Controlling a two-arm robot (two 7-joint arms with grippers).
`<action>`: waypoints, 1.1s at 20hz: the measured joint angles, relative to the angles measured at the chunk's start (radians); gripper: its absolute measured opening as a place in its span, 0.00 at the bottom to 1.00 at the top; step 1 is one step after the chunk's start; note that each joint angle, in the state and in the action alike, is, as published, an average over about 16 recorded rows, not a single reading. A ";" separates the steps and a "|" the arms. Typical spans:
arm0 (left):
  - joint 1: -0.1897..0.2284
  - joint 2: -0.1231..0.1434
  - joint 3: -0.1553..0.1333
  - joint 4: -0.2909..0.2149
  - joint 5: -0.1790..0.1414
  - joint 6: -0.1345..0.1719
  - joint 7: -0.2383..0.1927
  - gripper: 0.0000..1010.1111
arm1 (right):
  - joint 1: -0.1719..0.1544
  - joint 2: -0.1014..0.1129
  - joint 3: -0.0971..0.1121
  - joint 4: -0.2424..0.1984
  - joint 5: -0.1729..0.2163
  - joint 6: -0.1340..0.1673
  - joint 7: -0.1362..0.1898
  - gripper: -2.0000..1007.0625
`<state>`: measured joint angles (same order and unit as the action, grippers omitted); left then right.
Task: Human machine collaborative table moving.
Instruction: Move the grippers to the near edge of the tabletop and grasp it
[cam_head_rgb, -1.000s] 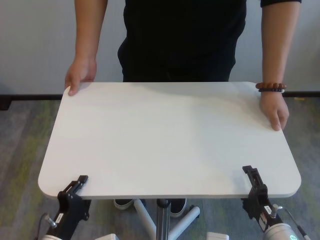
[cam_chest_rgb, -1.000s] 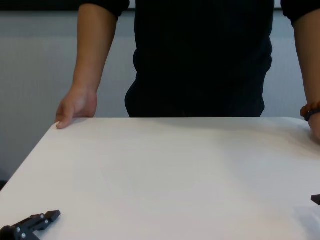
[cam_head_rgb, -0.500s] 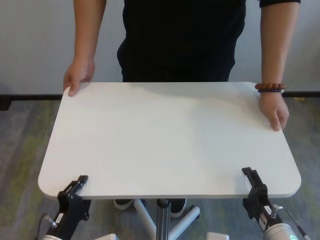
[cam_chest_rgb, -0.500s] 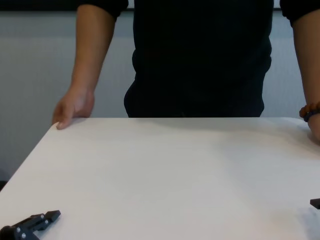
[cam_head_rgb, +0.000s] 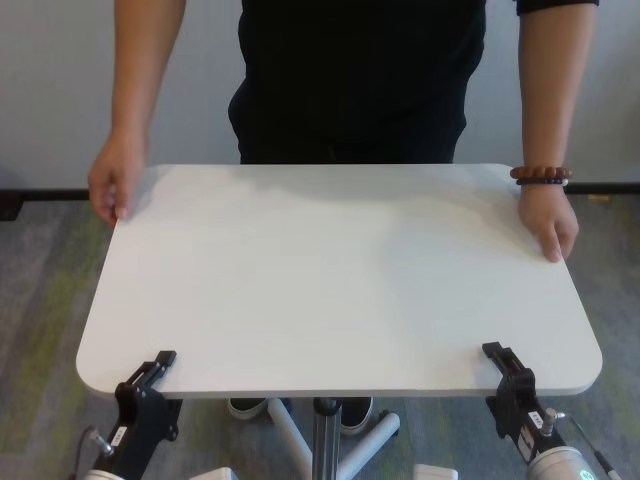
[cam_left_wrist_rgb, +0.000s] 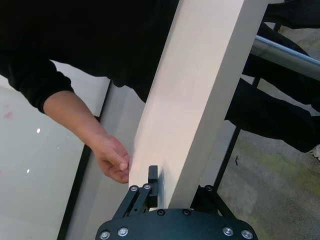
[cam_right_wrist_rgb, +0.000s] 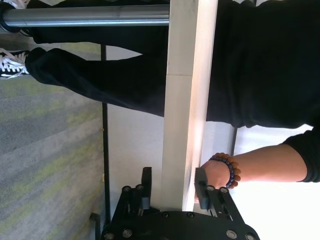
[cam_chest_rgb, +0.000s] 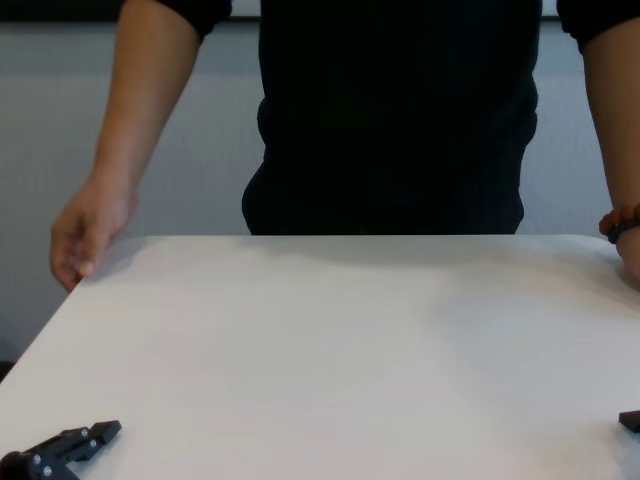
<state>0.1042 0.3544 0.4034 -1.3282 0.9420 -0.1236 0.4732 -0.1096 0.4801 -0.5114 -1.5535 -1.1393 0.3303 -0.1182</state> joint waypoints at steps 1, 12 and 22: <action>0.000 0.000 0.000 0.000 0.000 0.000 0.000 0.29 | 0.000 0.000 0.000 0.000 0.000 0.000 0.000 0.50; 0.000 0.000 0.000 0.000 0.000 0.000 0.000 0.29 | 0.000 0.000 0.000 0.000 -0.001 0.000 -0.001 0.28; 0.000 0.000 0.000 0.000 0.000 0.000 0.000 0.29 | 0.000 0.000 0.000 0.000 -0.001 0.000 0.000 0.26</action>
<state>0.1042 0.3544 0.4034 -1.3282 0.9420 -0.1236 0.4732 -0.1096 0.4801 -0.5114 -1.5535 -1.1399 0.3302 -0.1185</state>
